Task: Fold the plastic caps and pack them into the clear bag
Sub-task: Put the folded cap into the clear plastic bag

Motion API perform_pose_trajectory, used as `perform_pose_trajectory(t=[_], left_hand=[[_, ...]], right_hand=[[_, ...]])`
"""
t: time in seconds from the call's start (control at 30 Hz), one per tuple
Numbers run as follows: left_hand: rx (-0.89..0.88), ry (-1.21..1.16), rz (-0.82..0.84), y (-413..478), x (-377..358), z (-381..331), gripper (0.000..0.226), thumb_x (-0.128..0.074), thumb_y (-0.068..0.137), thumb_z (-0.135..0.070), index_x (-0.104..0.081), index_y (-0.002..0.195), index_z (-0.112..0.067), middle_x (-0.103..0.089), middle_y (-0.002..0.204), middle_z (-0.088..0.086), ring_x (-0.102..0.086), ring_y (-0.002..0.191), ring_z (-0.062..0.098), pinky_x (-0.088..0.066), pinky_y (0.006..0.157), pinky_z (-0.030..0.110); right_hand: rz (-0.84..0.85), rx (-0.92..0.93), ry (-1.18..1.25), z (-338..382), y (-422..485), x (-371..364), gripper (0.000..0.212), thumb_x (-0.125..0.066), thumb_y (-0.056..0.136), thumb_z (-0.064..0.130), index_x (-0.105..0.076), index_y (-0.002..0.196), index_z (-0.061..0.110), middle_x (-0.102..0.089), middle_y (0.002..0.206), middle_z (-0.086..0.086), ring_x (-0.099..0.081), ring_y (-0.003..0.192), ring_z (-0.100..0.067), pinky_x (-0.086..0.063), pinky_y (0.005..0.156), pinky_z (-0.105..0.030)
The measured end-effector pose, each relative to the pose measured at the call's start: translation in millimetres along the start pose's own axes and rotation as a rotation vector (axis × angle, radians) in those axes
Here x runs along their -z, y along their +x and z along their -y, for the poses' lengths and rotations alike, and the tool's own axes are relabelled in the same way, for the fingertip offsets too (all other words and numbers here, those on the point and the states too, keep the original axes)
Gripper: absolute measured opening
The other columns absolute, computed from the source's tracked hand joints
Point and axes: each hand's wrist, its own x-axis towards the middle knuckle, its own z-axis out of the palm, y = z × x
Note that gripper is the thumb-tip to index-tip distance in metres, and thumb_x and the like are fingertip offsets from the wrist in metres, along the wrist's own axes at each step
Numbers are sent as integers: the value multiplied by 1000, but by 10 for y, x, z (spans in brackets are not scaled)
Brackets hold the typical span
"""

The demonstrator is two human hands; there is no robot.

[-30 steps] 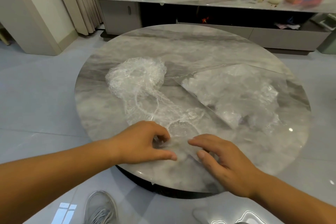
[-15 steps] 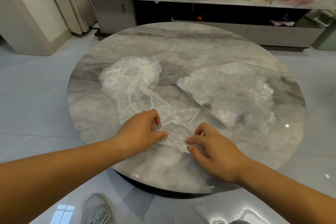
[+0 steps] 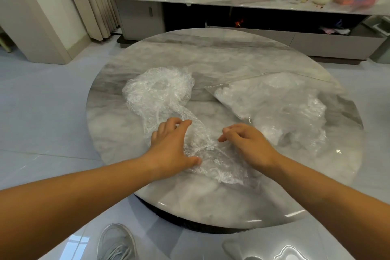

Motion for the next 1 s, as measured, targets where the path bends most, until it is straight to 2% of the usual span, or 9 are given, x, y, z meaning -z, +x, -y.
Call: perform_pose_trajectory(t=[0.1,0.17,0.27,0.4,0.53,0.67,0.73,0.87,1.0], left_hand=[[-10,14,41,8,-7,18,109,-76,73,-62,-11,157,-34,-17,156,-8,-13,144,17,-11,117,34],[-13,15,55,13,-7,28,112,-75,73,-63,-8,157,-34,-16,157,-8,-12,145,16,-10,116,34],[-23,24,57,21,-7,31,114,-75,72,-63,-5,157,-34,-16,156,-8,-12,145,17,-11,115,33],[-72,-2,104,34,45,61,118,-76,68,-68,-5,157,-38,-15,155,-11,-11,145,15,-10,113,30],[-128,-30,212,-28,172,32,120,-68,52,-88,-18,152,-44,-22,144,-17,-17,136,9,-15,116,31],[-117,25,190,-74,245,-91,88,-41,60,-97,-51,128,-41,-48,116,-18,-43,115,8,-35,105,32],[-125,99,185,-79,247,-131,69,-49,71,-88,-56,117,-36,-53,99,-19,-51,99,7,-44,89,29],[-69,125,180,-77,211,-108,27,-66,84,-55,-55,85,-30,-54,77,-14,-54,74,7,-41,65,27],[31,28,202,-38,165,-57,33,-71,84,-36,-54,65,-16,-54,61,-4,-50,59,12,-41,58,28]], right_hand=[[-12,-4,121,34,-54,31,33,-52,103,38,-79,89,23,-68,101,12,-61,89,7,-40,81,-20],[-20,108,86,41,-115,26,31,-53,104,37,-79,92,24,-70,102,10,-63,95,3,-43,85,-21],[2,432,-146,13,-302,11,38,-47,102,40,-79,99,20,-68,105,11,-63,102,-4,-44,91,-19],[90,716,-588,-183,-543,-58,42,-37,106,43,-72,113,20,-64,120,7,-59,107,-13,-44,95,-34],[212,718,-788,-351,-670,-131,43,-33,107,44,-66,121,20,-60,128,8,-56,108,-17,-42,95,-36],[176,726,-794,-352,-765,-159,45,-36,105,47,-65,121,18,-60,130,6,-57,106,-19,-45,91,-37],[163,716,-802,-339,-796,-174,44,-38,104,48,-65,123,18,-61,130,6,-57,107,-19,-47,91,-37],[177,656,-777,-329,-845,-187,46,-44,102,48,-55,136,19,-56,136,5,-56,112,-19,-47,93,-36],[209,568,-773,-323,-863,-201,59,-38,102,53,-36,152,21,-37,157,1,-46,126,-17,-41,104,-32]])
